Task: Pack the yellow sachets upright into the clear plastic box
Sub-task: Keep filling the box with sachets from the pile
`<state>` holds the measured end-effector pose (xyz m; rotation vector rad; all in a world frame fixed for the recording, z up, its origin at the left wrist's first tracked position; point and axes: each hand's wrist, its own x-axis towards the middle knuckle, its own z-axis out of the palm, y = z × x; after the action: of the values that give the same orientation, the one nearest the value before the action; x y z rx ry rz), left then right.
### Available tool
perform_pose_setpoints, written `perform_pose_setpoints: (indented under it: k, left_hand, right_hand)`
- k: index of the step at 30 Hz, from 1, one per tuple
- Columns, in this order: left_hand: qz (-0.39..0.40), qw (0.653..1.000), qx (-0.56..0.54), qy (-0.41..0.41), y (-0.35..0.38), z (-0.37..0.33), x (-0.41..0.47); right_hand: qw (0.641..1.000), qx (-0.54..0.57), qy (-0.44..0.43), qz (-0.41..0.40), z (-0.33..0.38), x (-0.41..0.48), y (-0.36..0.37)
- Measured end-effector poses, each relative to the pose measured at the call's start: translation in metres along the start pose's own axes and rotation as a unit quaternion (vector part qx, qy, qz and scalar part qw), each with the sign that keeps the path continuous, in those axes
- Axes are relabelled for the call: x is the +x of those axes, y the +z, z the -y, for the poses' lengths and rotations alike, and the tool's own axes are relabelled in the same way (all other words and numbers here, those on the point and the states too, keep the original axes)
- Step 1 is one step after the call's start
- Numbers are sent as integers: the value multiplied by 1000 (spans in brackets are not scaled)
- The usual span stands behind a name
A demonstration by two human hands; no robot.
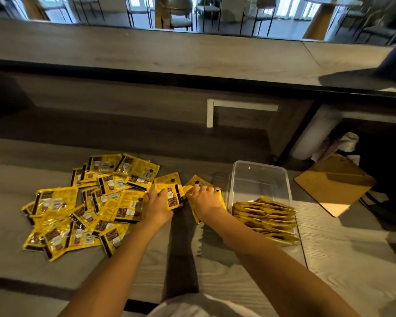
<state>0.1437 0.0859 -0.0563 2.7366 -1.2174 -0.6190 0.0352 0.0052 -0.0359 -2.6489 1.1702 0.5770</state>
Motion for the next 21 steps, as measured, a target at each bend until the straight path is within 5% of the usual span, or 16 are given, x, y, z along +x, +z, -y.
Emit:
perform_pose_setpoints:
  k: [5, 11, 16, 21]
  left_hand:
    - [-8, 1000, 15, 15, 1, 2, -3]
    - [-80, 997, 6, 17, -6, -4, -6]
    - [-156, 977, -144, -35, -23, -11, -4]
    - [-216, 947, -235, 34, -50, -31, -1]
  right_hand:
    - [997, -69, -14, -38, -1, 1, 4]
    - [998, -11, -25, -62, -3, 2, -4]
    - [989, 95, 16, -115, -16, -4, -26]
    - [942, 264, 35, -203, -35, -1, -52]
